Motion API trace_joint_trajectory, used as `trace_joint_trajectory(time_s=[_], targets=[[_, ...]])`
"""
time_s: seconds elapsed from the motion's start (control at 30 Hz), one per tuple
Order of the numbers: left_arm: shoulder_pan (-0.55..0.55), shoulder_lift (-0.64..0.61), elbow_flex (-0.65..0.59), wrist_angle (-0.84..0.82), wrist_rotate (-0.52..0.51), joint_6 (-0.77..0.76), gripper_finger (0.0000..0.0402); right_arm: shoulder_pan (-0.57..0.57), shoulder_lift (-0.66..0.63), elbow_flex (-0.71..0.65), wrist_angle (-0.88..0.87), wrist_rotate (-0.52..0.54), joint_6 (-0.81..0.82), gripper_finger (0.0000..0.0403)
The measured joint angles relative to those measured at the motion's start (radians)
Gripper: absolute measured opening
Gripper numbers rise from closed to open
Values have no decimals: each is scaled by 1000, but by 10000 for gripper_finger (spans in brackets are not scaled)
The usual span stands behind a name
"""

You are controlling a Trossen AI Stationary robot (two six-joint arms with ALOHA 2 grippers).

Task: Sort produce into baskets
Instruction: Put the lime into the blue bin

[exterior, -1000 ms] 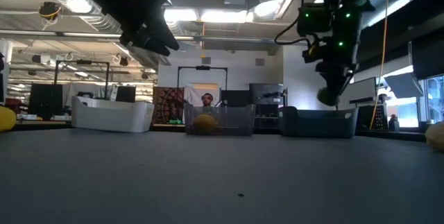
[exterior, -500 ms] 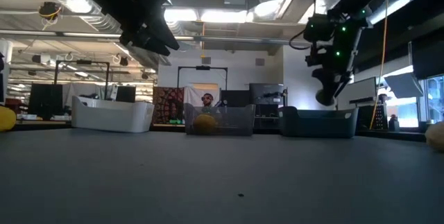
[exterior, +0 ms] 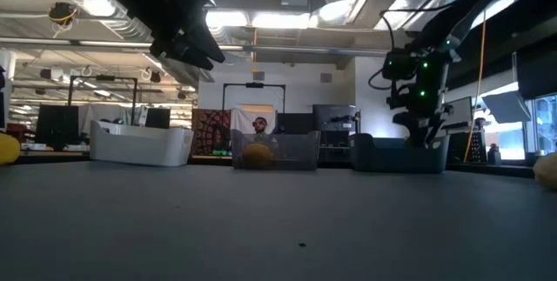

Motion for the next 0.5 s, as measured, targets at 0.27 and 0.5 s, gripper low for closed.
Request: trace_joint_trajectory(time_s=[0.27, 0.5], targets=[[0, 0, 0, 0, 0, 0, 225, 1, 70, 0, 21, 0, 0, 159], [0, 0, 0, 0, 0, 0, 225, 2, 76, 0, 28, 0, 0, 159]])
